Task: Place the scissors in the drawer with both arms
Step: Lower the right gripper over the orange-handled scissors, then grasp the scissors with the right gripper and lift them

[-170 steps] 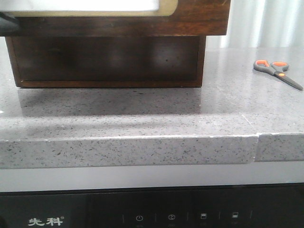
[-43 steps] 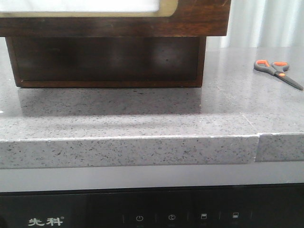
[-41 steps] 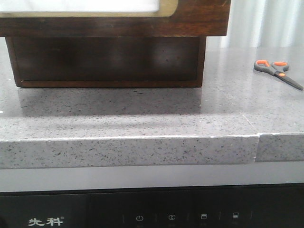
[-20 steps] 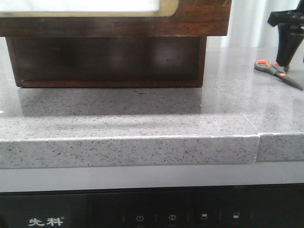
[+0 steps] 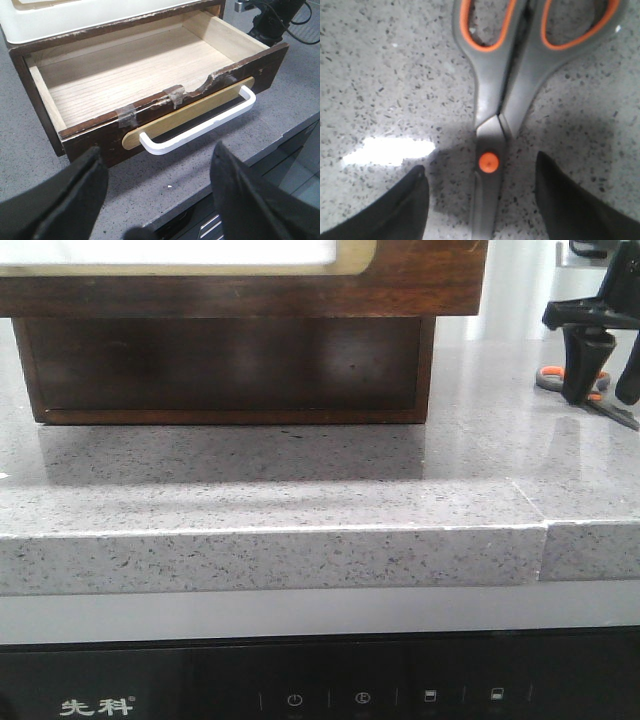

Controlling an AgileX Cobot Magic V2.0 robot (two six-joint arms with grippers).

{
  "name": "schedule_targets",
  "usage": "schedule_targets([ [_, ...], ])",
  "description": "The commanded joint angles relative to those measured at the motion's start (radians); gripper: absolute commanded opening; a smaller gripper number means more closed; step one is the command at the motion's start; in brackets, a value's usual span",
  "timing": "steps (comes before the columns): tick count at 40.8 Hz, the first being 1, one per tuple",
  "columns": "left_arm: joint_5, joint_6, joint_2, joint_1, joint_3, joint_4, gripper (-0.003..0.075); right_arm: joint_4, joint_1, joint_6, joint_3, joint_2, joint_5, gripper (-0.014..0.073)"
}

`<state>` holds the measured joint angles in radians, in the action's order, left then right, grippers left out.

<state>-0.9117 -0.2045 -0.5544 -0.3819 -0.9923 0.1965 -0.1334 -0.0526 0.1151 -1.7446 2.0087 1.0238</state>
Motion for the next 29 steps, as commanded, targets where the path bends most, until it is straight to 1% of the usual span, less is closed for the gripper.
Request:
schedule_targets([
  [1,0.075,0.009,-0.005,-0.009,-0.032,0.02,0.044,0.009,-0.002,0.008,-0.032,-0.04,-0.012,0.0484],
  [4,0.075,0.009,-0.005,-0.009,-0.032,0.02,0.044,0.014,-0.002,0.008,-0.032,-0.03,-0.003,0.046],
  [6,0.075,0.009,-0.005,-0.009,-0.032,0.02,0.044,0.019,-0.002,0.008,-0.032,-0.026,0.004,0.0414],
  [11,0.075,0.009,-0.005,-0.009,-0.032,0.02,0.044,0.019,-0.002,0.008,-0.032,-0.025,0.009,0.0262],
  [14,0.075,0.009,-0.005,-0.009,-0.032,0.02,0.044,0.019,-0.002,0.008,-0.032,-0.025,0.009,0.0185],
  [17,0.075,0.009,-0.005,-0.009,-0.032,0.02,0.044,0.019,-0.002,0.008,-0.032,-0.025,0.009,0.0132],
  [20,0.075,0.009,-0.005,-0.009,-0.032,0.02,0.044,0.019,-0.002,0.008,-0.032,-0.025,0.009,0.0106],
  [29,0.075,0.009,-0.005,-0.009,-0.032,0.02,0.044,0.019,-0.002,0.007,-0.033,-0.055,0.024,0.0108],
])
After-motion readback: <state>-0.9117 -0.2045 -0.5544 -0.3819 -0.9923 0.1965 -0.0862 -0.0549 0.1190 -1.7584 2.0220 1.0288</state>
